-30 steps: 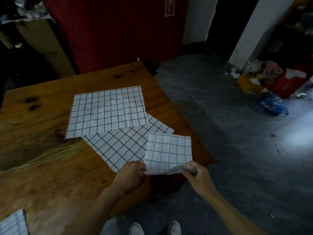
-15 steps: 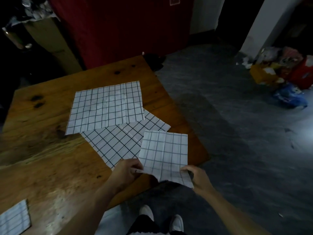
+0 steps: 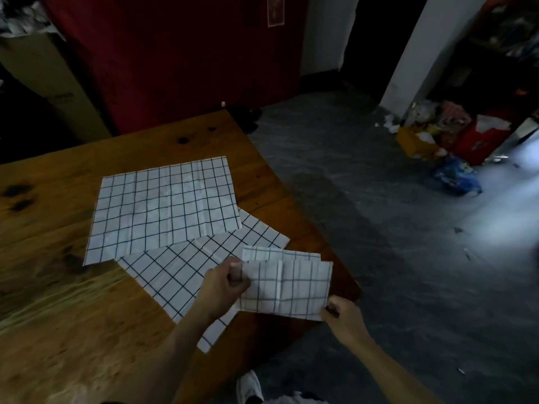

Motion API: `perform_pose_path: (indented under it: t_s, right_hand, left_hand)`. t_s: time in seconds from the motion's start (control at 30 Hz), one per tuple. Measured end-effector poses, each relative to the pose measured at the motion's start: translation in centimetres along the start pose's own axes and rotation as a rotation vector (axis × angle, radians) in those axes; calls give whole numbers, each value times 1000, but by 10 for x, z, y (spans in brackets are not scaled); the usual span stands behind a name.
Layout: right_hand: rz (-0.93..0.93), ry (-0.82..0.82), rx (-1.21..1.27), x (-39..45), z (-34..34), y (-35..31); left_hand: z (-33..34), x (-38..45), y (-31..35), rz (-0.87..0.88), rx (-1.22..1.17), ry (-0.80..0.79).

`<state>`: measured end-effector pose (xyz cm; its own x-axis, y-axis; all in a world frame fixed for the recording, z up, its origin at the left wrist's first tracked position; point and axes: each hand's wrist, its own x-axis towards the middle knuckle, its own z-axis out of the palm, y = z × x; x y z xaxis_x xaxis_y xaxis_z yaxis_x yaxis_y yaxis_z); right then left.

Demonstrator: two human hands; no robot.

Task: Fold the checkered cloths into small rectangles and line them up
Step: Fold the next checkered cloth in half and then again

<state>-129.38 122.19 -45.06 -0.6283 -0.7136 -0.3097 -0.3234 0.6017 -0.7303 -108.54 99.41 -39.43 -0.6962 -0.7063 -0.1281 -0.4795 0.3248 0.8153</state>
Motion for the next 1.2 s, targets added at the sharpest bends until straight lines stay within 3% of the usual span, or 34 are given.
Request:
perform_pose_path:
  t_s: [0.23,0.33,0.47,0.63,0.8,0.93,1.2]
  right_hand:
    - [125,98,-74,7,2,-12]
    - [160,107,-57,10,6,-14]
    - [174,116,-82,19,7,-15]
    - [15,133,-234,23,10,-20]
    - [-291,-10,-458,22,29,-19]
    - [-336,-80,-510,22,43,-27]
    - [-346,-126,-665,29,56,-29]
  left_hand:
    - [12,29,-14,-119,135,56]
    - [18,26,-27,-43,359,49]
    - [26,20,-37,29,484,-47]
    - [43,17,-33,89,633,-138]
    - [65,8,-18,192,674,-194]
    - [86,0,-11,274,741,-224]
    - [96,8,-18,208,775,-205]
